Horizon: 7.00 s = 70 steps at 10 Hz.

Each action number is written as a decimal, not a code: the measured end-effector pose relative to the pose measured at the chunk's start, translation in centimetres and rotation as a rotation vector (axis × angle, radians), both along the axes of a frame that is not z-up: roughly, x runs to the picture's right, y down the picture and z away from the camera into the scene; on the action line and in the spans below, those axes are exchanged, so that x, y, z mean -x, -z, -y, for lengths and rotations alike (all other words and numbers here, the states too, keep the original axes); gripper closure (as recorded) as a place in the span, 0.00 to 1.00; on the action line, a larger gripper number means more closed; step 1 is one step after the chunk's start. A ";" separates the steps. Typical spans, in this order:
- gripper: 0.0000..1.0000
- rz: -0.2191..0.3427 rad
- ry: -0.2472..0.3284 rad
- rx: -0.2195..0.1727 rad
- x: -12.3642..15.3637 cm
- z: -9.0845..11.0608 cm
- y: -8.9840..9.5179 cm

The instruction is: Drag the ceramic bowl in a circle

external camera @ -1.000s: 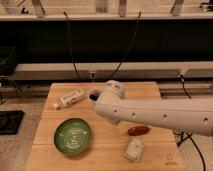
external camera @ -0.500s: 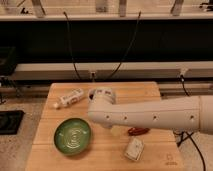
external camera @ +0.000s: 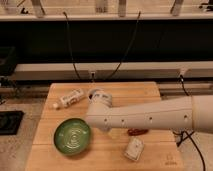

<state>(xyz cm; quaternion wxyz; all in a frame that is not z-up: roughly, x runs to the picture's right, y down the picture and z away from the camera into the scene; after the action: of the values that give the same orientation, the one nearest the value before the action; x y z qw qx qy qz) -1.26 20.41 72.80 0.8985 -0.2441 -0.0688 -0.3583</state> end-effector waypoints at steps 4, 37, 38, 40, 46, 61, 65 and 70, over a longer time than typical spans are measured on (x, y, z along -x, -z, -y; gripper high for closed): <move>0.20 0.048 0.045 0.027 1.1 -1.5 -0.9; 0.20 0.294 0.337 0.199 4.5 -5.5 -5.2; 0.20 0.293 0.335 0.200 4.4 -5.5 -5.2; 0.21 0.295 0.336 0.201 4.5 -5.6 -5.3; 0.35 0.306 0.342 0.215 4.5 -5.7 -5.4; 0.99 0.325 0.289 0.211 3.3 -3.9 -5.4; 0.99 0.327 0.279 0.208 3.4 -3.4 -5.3; 0.99 0.334 0.272 0.204 3.5 -2.8 -5.1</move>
<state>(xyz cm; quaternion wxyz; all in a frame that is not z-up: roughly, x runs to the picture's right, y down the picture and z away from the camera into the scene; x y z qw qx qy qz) -4.76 23.17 77.91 0.7888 -0.2781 -0.2188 -0.5026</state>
